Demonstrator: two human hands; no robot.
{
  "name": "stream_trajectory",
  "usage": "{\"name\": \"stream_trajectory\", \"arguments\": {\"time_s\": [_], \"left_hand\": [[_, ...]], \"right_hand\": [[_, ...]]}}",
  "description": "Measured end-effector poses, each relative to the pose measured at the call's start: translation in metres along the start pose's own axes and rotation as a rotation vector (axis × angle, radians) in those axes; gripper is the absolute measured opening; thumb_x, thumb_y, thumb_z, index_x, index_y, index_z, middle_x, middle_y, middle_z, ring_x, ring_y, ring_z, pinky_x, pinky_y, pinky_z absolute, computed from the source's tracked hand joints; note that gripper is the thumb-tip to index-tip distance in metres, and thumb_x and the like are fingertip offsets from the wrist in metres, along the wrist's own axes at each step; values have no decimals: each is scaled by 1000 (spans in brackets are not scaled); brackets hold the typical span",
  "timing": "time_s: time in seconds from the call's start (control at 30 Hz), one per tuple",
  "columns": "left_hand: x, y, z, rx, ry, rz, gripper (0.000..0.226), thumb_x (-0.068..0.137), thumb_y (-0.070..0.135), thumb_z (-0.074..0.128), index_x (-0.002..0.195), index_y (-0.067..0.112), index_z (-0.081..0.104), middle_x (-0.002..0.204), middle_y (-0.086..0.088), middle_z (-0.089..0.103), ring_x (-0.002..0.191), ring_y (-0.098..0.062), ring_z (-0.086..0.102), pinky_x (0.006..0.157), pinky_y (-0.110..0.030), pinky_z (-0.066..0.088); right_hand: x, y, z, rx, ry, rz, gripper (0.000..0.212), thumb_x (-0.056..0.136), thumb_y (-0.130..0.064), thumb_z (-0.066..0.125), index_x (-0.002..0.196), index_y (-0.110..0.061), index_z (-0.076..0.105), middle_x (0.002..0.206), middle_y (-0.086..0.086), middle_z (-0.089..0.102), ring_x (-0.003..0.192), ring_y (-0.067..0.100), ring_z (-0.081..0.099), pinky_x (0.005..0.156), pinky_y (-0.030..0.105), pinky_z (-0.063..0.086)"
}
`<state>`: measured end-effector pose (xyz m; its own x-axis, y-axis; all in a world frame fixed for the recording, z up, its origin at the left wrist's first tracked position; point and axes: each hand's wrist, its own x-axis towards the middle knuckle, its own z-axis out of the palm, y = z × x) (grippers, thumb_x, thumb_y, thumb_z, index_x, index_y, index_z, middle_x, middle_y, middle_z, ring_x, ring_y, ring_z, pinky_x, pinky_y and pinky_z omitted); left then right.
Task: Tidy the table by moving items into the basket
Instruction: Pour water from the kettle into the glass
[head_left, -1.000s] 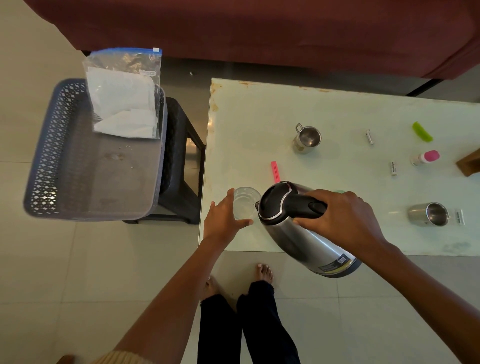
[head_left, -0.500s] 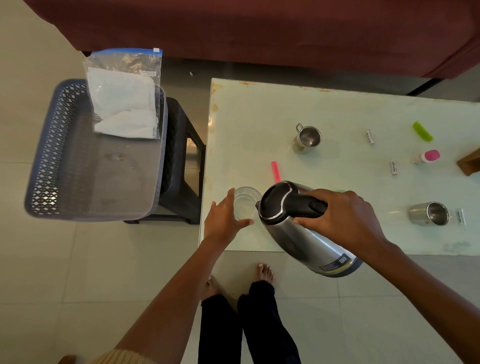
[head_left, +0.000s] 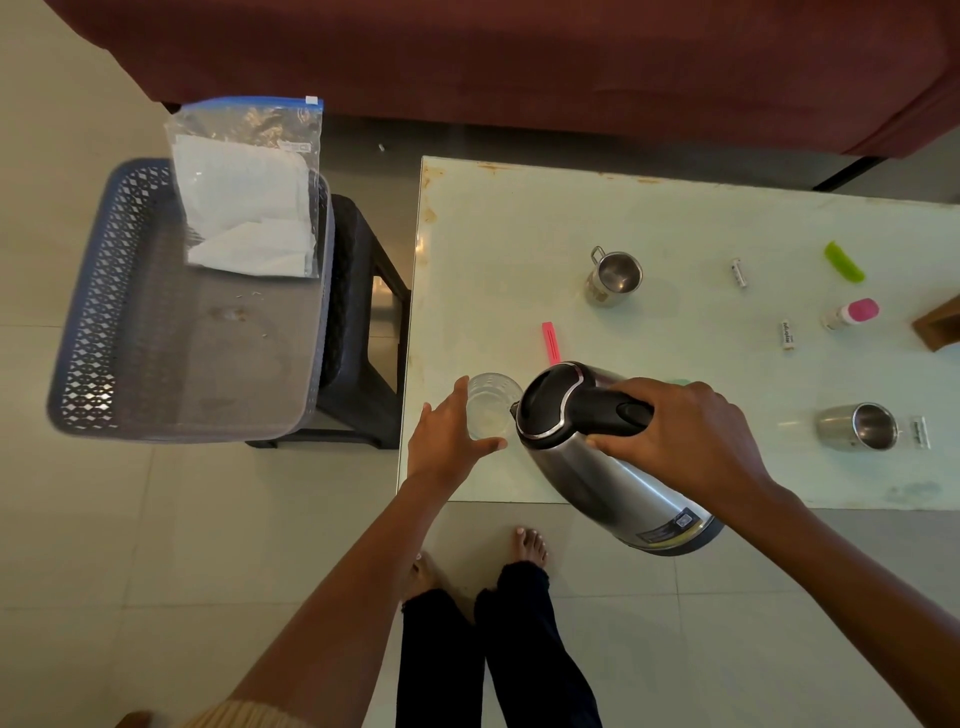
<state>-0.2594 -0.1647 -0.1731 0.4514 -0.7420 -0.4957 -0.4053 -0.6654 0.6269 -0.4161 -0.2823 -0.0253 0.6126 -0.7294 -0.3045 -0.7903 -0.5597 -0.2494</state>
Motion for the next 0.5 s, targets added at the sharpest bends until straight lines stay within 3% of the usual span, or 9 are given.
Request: {"name": "stream_trajectory", "arguments": {"time_s": [0.5], "left_hand": [[0, 0, 1, 14, 8, -8, 86, 74, 40, 75, 141, 19, 25, 136, -3, 52, 122, -30, 50, 108, -49, 37]], "right_hand": [[1, 1, 0, -2, -8, 14, 50, 75, -49, 68, 119, -27, 59, 96, 3, 70, 76, 15, 50, 66, 22, 34]]}}
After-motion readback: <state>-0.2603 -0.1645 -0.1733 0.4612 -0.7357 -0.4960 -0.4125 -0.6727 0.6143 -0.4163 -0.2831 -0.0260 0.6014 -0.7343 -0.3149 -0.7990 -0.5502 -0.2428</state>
